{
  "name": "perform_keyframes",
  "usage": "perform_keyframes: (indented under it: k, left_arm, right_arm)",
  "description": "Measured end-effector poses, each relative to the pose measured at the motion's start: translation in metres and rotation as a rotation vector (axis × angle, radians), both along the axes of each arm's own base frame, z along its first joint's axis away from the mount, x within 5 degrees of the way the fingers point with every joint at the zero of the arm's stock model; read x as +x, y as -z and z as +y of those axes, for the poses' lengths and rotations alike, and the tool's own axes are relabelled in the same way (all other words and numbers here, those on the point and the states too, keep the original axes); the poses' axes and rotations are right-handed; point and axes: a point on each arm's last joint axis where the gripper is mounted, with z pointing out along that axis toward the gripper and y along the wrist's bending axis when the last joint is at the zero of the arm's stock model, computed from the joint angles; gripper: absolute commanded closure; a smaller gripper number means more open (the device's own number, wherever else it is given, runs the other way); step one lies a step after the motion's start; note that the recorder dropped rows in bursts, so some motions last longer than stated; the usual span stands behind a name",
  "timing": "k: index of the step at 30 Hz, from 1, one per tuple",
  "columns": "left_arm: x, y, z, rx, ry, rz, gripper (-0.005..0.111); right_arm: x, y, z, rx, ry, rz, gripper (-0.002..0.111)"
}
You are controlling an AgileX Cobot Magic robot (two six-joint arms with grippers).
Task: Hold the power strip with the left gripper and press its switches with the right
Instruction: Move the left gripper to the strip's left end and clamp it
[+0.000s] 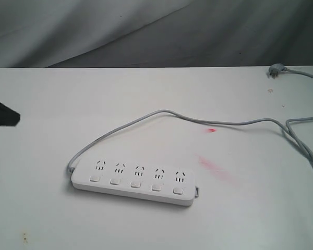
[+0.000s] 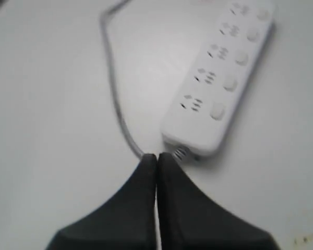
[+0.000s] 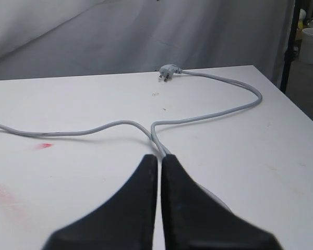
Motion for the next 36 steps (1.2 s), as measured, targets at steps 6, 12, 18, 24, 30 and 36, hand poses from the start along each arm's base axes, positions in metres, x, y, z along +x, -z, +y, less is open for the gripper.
perform_keyframes:
  k: [6,12,18,24,30,36]
  left_arm:
    - [0.033,0.044,-0.018,0.145,0.25,0.141,0.063]
    - [0.045,0.071,-0.055,0.138,0.383,0.202,0.03]
    - [0.057,0.1,-0.08,0.131,0.414,0.23,0.03]
    - [0.065,0.11,-0.084,0.153,0.4,0.214,0.03]
    - [0.073,0.108,-0.084,0.152,0.383,0.189,0.02]
    - [0.071,0.107,-0.085,0.131,0.398,0.206,0.02]
  right_arm:
    - [0.0,0.0,0.0,0.0,0.0,0.0,0.105]
    - [0.0,0.0,0.0,0.0,0.0,0.0,0.105]
    - [0.0,0.0,0.0,0.0,0.0,0.0,0.105]
    - [0.0,0.0,0.0,0.0,0.0,0.0,0.105]
    - [0.0,0.0,0.0,0.0,0.0,0.0,0.105]
    - [0.0,0.0,0.0,0.0,0.0,0.0,0.105]
